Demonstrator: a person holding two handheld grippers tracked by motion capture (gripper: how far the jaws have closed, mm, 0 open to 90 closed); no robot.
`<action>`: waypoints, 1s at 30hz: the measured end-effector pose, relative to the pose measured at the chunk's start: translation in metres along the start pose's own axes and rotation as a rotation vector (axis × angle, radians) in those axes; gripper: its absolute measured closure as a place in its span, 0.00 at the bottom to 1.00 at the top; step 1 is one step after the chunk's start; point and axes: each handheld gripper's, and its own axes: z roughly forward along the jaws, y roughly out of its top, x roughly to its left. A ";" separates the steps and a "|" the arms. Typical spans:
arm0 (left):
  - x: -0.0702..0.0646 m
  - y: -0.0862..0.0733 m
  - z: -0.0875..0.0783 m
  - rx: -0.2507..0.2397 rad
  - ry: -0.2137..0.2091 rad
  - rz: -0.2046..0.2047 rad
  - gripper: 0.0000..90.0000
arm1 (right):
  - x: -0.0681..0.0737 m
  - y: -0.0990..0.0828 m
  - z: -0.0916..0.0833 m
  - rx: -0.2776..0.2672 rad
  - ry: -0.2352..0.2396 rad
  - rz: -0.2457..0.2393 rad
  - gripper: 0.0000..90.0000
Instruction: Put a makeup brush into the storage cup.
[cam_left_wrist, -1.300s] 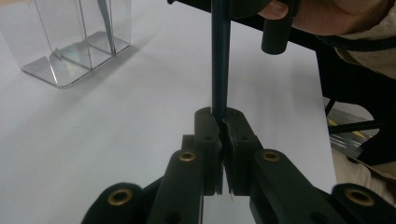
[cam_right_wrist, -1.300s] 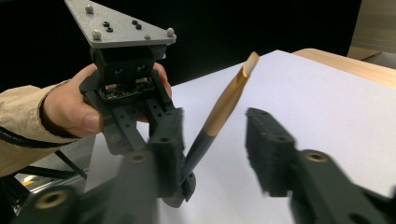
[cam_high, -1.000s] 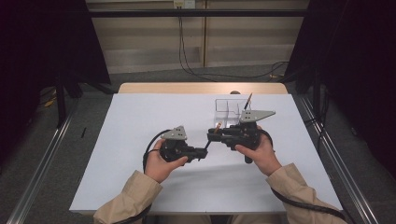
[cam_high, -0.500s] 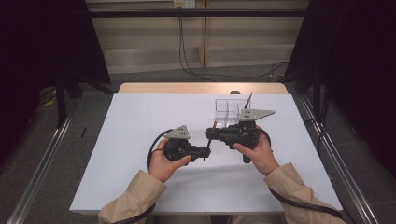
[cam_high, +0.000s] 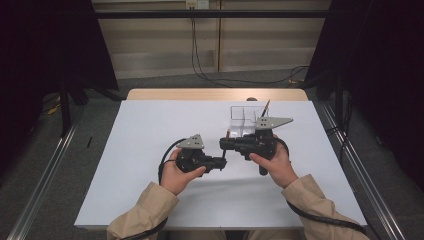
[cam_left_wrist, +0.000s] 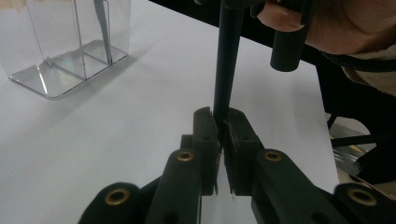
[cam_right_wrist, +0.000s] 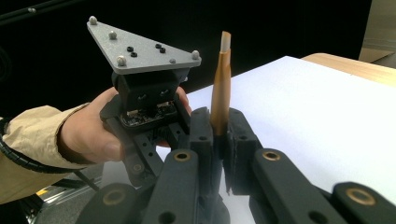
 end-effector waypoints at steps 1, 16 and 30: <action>0.000 0.000 0.000 0.000 0.000 0.000 0.93 | 0.000 0.000 0.000 0.000 0.000 0.000 0.93; 0.002 -0.002 -0.014 -0.055 -0.010 -0.017 0.65 | 0.000 0.001 -0.005 -0.006 -0.001 -0.014 0.93; 0.002 -0.003 -0.036 -0.139 0.028 -0.040 0.38 | -0.001 0.000 -0.008 -0.008 -0.005 -0.024 0.93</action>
